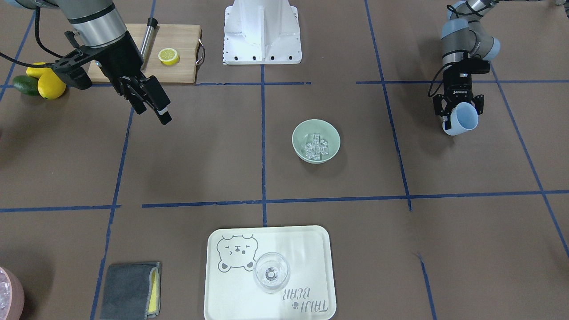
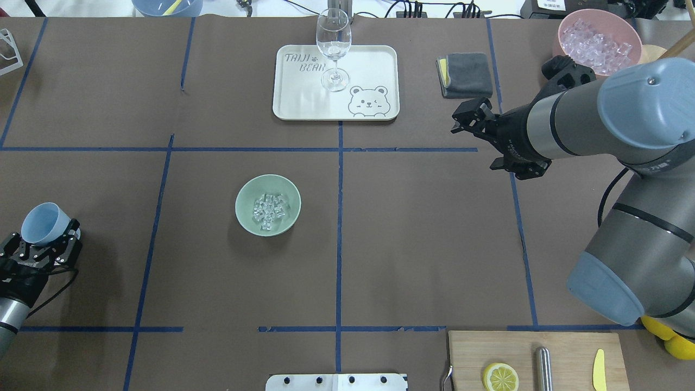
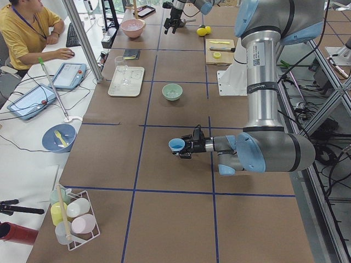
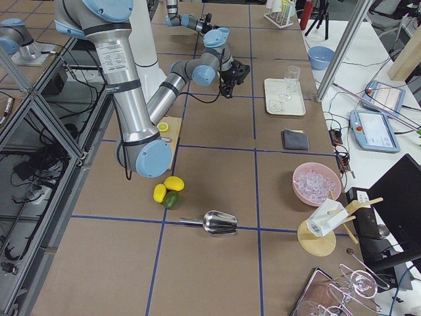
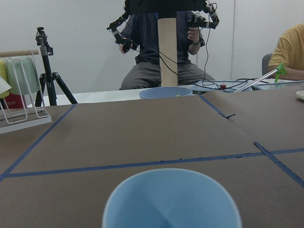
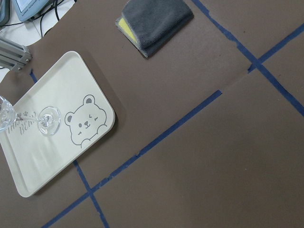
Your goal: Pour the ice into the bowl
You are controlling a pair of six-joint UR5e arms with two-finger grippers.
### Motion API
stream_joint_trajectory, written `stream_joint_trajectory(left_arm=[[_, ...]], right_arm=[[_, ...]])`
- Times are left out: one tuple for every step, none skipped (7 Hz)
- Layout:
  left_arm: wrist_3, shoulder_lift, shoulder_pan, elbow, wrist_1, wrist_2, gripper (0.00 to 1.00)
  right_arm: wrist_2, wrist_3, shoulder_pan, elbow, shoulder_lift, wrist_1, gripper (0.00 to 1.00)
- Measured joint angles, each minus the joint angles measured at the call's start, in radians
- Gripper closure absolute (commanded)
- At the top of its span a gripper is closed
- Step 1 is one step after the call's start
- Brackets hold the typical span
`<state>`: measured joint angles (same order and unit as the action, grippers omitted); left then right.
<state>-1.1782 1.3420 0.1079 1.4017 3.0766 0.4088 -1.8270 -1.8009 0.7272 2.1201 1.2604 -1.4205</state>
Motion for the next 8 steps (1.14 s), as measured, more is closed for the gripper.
stream_joint_trajectory(left_arm=[[0.004, -0.001, 0.000, 0.003, 0.005, 0.018, 0.00], [0.008, -0.005, 0.000, 0.007, 0.008, 0.043, 0.00], [0.010, -0.009, 0.001, 0.012, 0.011, 0.067, 0.00], [0.022, -0.018, 0.003, 0.028, 0.012, 0.095, 0.00], [0.046, -0.039, 0.003, 0.063, 0.013, 0.127, 0.00], [0.077, -0.079, 0.004, 0.109, 0.013, 0.170, 0.00], [0.110, -0.129, 0.005, 0.153, 0.013, 0.218, 0.00], [0.137, -0.174, 0.005, 0.183, 0.011, 0.275, 0.00]], right_arm=[[0.000, 0.000, 0.000, 0.001, -0.001, 0.000, 0.00], [0.000, -0.001, 0.000, 0.003, -0.001, 0.000, 0.00], [0.000, 0.000, 0.000, 0.005, -0.001, 0.000, 0.00], [0.000, 0.000, 0.000, 0.006, -0.003, 0.000, 0.00], [-0.001, 0.000, 0.001, 0.009, -0.003, 0.000, 0.00], [-0.001, 0.000, 0.001, 0.010, -0.004, 0.000, 0.00], [-0.002, 0.000, 0.001, 0.010, -0.005, 0.000, 0.00], [-0.004, 0.000, 0.000, 0.010, -0.005, 0.000, 0.00]])
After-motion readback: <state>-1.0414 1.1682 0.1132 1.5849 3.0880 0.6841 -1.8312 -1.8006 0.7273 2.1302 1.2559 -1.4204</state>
